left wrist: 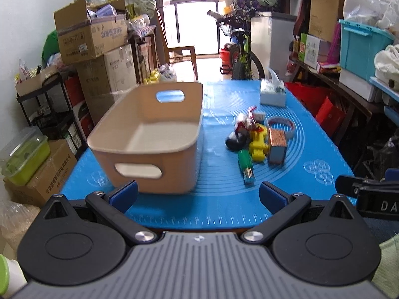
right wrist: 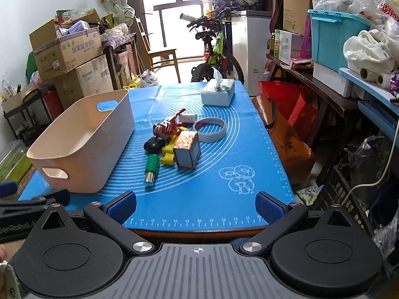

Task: Organize rigid objects
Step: 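Move the right tool toward the red-patterned box while the left tool moves over the basket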

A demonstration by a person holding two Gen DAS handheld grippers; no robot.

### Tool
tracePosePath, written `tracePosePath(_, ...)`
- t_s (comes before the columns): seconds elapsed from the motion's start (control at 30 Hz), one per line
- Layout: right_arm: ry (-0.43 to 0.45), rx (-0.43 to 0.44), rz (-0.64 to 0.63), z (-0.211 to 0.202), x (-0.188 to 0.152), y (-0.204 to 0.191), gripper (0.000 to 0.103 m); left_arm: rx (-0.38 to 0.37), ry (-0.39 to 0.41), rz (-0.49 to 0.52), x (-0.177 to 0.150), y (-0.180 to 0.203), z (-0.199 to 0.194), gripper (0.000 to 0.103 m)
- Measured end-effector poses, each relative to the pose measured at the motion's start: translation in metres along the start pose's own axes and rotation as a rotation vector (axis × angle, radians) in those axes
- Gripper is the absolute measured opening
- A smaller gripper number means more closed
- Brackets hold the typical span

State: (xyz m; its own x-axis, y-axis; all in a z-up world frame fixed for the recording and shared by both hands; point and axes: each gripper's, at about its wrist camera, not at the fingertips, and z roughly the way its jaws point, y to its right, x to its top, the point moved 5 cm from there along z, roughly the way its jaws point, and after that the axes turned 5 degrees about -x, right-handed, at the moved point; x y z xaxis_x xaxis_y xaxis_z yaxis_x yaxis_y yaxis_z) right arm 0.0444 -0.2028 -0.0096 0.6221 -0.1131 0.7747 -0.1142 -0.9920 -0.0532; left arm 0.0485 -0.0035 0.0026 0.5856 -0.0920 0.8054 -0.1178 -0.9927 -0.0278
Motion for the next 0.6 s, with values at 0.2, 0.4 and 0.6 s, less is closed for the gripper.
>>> tracePosePath(0.2,0.043,0.018,0.005,0.001,0.031,-0.005,0.101,0.048,0.034,-0.032,0.04,-0.018,-0.006,0.102)
tracePosePath(0.4,0.088,0.026,0.032,0.015,0.062,-0.007,0.101,0.147,0.066,-0.051,0.081,-0.05,0.005,0.102)
tracePosePath(0.6,0.131,0.025,0.057,0.046,0.089,-0.015,0.101,0.172,0.036,-0.129,0.1,-0.096,0.041,0.102)
